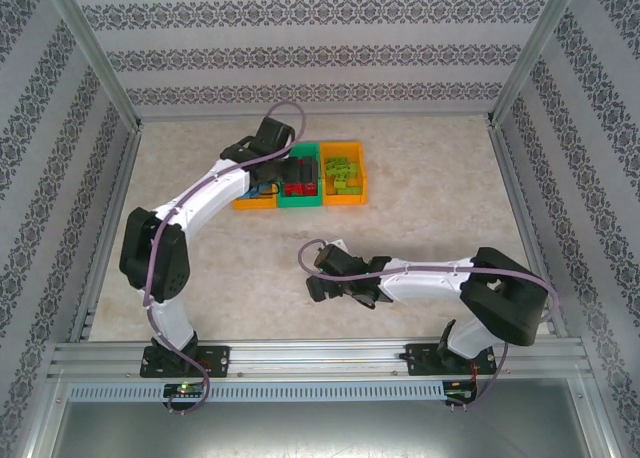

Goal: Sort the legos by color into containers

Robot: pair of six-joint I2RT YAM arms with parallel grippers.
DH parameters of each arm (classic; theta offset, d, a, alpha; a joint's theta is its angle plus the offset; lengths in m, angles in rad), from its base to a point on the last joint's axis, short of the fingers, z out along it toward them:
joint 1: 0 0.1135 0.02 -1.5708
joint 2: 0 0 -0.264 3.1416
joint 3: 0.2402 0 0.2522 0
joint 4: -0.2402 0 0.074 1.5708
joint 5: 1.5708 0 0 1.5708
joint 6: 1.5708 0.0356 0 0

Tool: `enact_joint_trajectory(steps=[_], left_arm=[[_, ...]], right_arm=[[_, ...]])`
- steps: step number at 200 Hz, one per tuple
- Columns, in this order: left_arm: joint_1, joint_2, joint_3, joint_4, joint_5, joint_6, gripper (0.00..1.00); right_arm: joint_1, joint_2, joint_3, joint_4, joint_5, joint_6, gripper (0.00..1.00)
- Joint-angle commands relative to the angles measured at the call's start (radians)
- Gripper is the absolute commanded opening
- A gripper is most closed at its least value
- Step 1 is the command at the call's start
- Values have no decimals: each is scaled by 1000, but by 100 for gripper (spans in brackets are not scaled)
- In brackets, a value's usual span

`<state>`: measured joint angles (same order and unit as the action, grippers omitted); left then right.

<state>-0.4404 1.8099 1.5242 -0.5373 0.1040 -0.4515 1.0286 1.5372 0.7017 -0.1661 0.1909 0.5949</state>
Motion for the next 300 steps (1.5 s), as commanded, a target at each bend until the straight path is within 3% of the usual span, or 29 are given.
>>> enact_joint_trajectory(steps=[1, 35, 69, 93, 177, 248, 300], left_arm=[[22, -62, -86, 60, 1, -31, 100], [58, -153, -198, 98, 0, -48, 99], [87, -236, -268, 102, 1, -46, 99], [104, -285, -313, 102, -1, -45, 99], [206, -433, -510, 89, -35, -60, 99], [324, -569, -704, 66, -68, -79, 99], [356, -624, -778, 63, -88, -79, 99]], right_arm=[[6, 59, 60, -46, 14, -8, 95], [14, 173, 141, -137, 17, 9, 81], [16, 204, 142, -156, 38, 48, 56], [16, 201, 151, -160, 51, 53, 49], [-5, 249, 355, -149, 8, -20, 46], [-73, 401, 658, -114, -195, -88, 46], [-187, 513, 876, -48, -356, -13, 45]])
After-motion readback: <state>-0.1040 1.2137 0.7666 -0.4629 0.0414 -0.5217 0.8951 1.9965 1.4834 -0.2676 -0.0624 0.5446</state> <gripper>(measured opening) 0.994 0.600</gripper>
